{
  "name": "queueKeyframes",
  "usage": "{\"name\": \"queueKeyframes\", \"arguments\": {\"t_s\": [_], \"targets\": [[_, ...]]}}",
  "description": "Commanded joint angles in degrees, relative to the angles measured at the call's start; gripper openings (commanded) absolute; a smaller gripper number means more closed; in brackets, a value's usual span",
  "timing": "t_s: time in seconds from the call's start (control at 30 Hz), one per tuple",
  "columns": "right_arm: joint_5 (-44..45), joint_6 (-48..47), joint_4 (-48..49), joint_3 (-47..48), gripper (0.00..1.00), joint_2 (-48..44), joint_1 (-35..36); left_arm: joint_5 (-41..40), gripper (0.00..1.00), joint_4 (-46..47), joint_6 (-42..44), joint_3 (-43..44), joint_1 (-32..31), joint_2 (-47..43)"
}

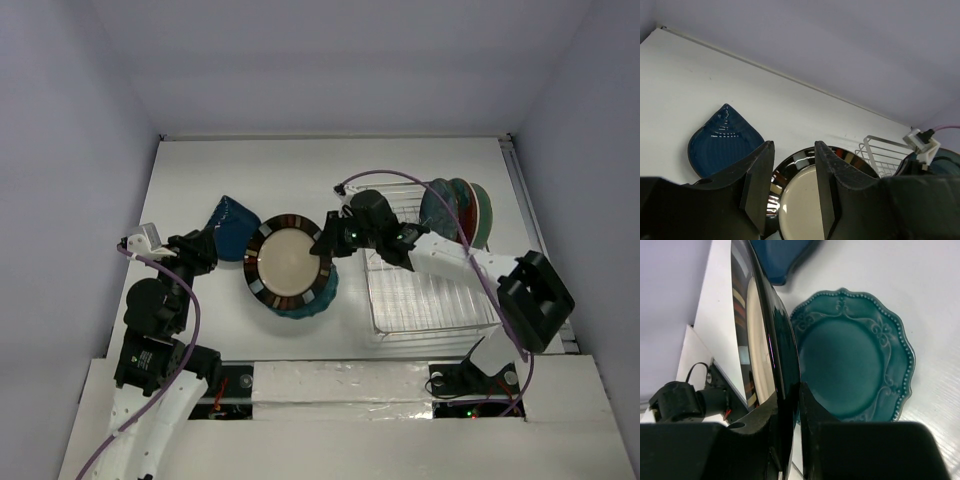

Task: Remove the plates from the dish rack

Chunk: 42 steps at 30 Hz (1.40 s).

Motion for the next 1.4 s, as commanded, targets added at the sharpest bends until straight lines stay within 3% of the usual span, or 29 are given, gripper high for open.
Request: {"name": "queueKeyframes", "arguments": {"t_s": [0.0,0.4,0.8,0.97,1.2,1.37], "targets": [[-4.02,3.98,13.38,0.93,0.0,0.08,0.57,0.19,0.35,2.25,-0.07,-0.17,0.3,0.3],[-2.61,5.21,15.49,-5.13,0.04,2.9,0.57,0.19,0.35,2.25,-0.07,-0.26,0.3,0.21],[3.09,2.14,8.73,-7.07,0.48,3.78,0.57,0.19,0.35,2.33,-0.16,-0.26,0.3,0.12],[5.91,1.35,6.18,-7.68,0.51,3.78,0.57,0.19,0.35,2.33,-0.07,-0.26,0.3,-0.14],[12.4,0.38,1.53,-5.67,0.76,4.48,2.41,0.19,0.35,2.25,-0.07,-0.26,0.3,-0.41],[17.07,-0.59,-4.36,-2.85,0.85,5.54,3.56,0.19,0.35,2.16,-0.07,-0.26,0.3,-1.02]]}}
